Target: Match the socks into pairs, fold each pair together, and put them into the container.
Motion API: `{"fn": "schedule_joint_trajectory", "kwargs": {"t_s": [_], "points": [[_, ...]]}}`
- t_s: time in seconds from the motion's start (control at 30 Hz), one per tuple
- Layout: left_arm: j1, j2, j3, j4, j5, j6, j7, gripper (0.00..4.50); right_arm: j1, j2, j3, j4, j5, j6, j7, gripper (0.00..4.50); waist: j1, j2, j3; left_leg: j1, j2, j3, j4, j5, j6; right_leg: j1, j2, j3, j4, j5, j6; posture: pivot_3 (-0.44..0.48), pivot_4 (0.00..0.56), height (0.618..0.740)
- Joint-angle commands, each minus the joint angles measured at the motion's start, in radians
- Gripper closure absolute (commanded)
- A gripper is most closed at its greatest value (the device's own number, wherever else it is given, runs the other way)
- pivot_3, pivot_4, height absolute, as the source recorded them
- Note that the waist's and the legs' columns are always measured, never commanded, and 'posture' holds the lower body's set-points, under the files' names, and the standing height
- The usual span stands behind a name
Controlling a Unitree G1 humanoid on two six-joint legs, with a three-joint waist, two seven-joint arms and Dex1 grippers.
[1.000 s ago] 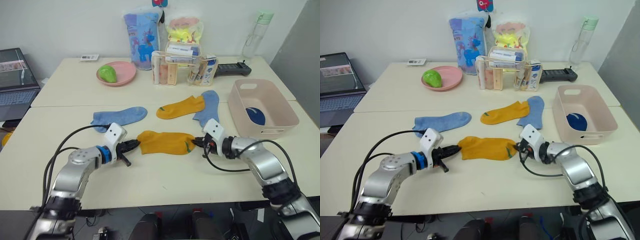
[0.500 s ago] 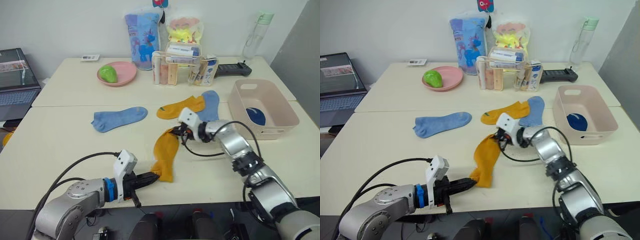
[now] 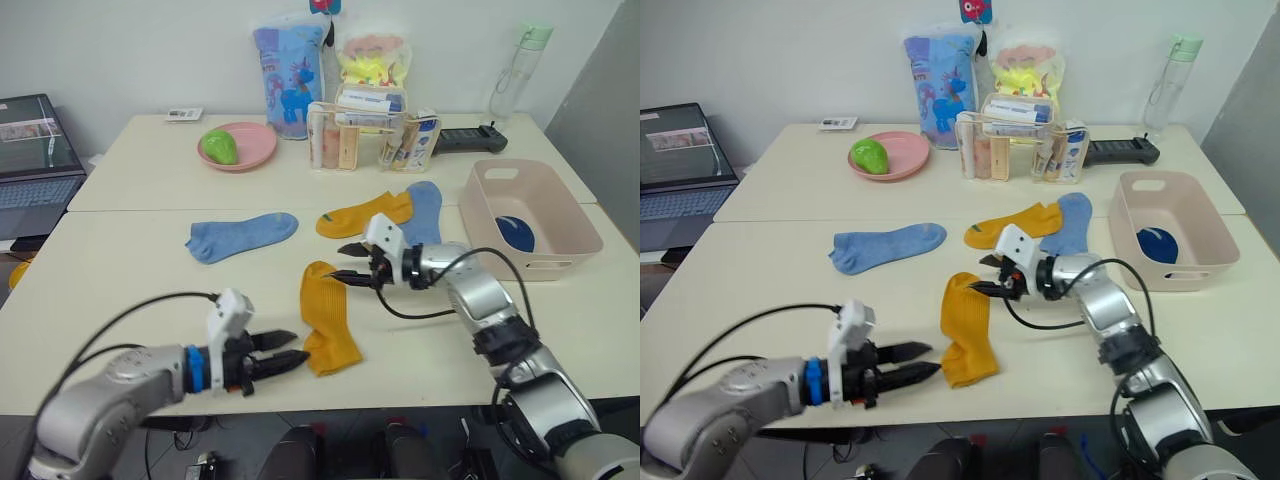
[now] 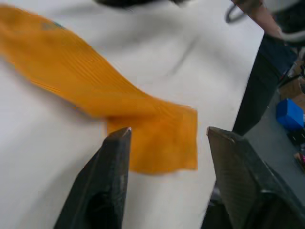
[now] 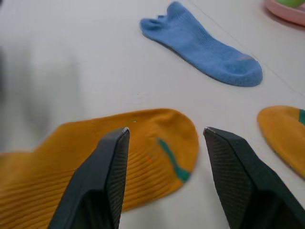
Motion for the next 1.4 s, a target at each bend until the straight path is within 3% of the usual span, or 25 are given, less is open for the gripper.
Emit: {"fn": "schedule_joint_trajectory", "kwargs": {"t_s": [0.03, 0.13, 0.27, 0.57, 0.7, 0.73, 0.8, 1.0, 1.13, 1.4], "points": [[-0.135, -0.011, 0.048, 0.129, -0.016, -0.031, 0.006, 2.02, 0.053, -0.070, 0.001, -0.129, 0.050, 0.045, 0.083, 1.77, 0.000, 0.000, 0.000, 0.000, 0.000, 0.000, 0.000, 0.000, 0.000, 0.000, 0.000, 0.000, 0.000, 0.000, 0.000, 0.000, 0.150, 0.740], [-0.258, -0.039, -0.005, 0.269, 0.104, -0.131, 0.040, 2.02, 0.115, -0.131, 0.021, -0.187, 0.058, 0.048, 0.133, 1.77, 0.002, 0.000, 0.000, 0.000, 0.000, -0.001, 0.000, 0.000, 0.000, 0.000, 0.000, -0.001, 0.000, 0.000, 0.000, 0.000, 0.150, 0.740], [-0.482, -0.147, -0.149, 0.584, 0.335, -0.345, 0.102, 2.02, 0.210, -0.217, 0.092, -0.276, 0.040, 0.019, 0.210, 1.77, 0.008, -0.001, 0.000, 0.000, -0.001, -0.001, 0.001, 0.000, 0.000, 0.000, 0.000, -0.001, 0.000, 0.000, 0.000, 0.000, 0.150, 0.740], [-0.625, -0.273, -0.305, 0.858, 0.507, -0.506, 0.021, 2.02, 0.180, -0.165, 0.212, -0.217, -0.063, -0.110, 0.205, 1.77, -0.008, -0.002, 0.001, -0.001, 0.000, 0.000, 0.001, 0.000, 0.000, -0.001, 0.000, 0.000, 0.000, 0.000, 0.000, 0.000, 0.150, 0.740], [-0.622, -0.257, -0.352, 0.869, 0.556, -0.520, -0.045, 2.02, 0.166, -0.137, 0.236, -0.152, -0.123, -0.195, 0.179, 1.77, -0.006, -0.002, 0.001, -0.002, -0.001, 0.000, 0.001, 0.000, 0.000, -0.001, 0.000, 0.000, 0.000, 0.000, 0.000, 0.000, 0.150, 0.740], [-0.618, -0.250, -0.360, 0.874, 0.577, -0.538, -0.050, 2.20, 0.165, -0.133, 0.238, -0.138, -0.134, -0.220, 0.175, 1.95, -0.006, -0.002, 0.001, -0.002, -0.001, 0.000, 0.001, 0.000, 0.000, -0.001, 0.000, 0.000, 0.000, 0.000, 0.000, 0.000, 0.150, 0.740], [-0.612, -0.248, -0.358, 0.880, 0.594, -0.557, -0.054, 2.61, 0.166, -0.138, 0.237, -0.129, -0.133, -0.237, 0.189, 2.37, -0.005, -0.002, 0.001, -0.002, -0.001, -0.001, 0.001, 0.000, 0.000, -0.001, 0.000, -0.001, 0.000, 0.000, 0.000, 0.000, 0.150, 0.740], [-0.603, -0.262, -0.330, 0.869, 0.587, -0.546, -0.056, 4.47, 0.180, -0.159, 0.206, -0.134, -0.105, -0.244, 0.206, 4.39, -0.004, -0.002, 0.001, -0.002, -0.001, -0.001, 0.002, 0.000, 0.000, -0.001, 0.000, -0.001, 0.000, 0.000, 0.000, 0.000, 0.150, 0.740], [-0.554, -0.255, -0.306, 0.808, 0.577, -0.520, -0.027, 4.50, 0.194, -0.182, 0.172, -0.154, -0.074, -0.224, 0.210, 4.48, -0.004, -0.002, 0.001, -0.002, -0.001, -0.001, 0.002, 0.000, 0.000, -0.001, 0.000, -0.001, 0.000, 0.000, 0.000, 0.000, 0.150, 0.740], [-0.307, -0.200, -0.204, 0.454, 0.489, -0.344, 0.039, 4.50, 0.103, -0.217, 0.094, -0.047, -0.054, -0.256, 0.243, 4.48, -0.007, -0.002, 0.001, -0.001, 0.000, -0.001, 0.001, 0.000, 0.000, -0.001, 0.000, 0.000, 0.000, 0.000, 0.000, 0.000, 0.150, 0.740]]}}
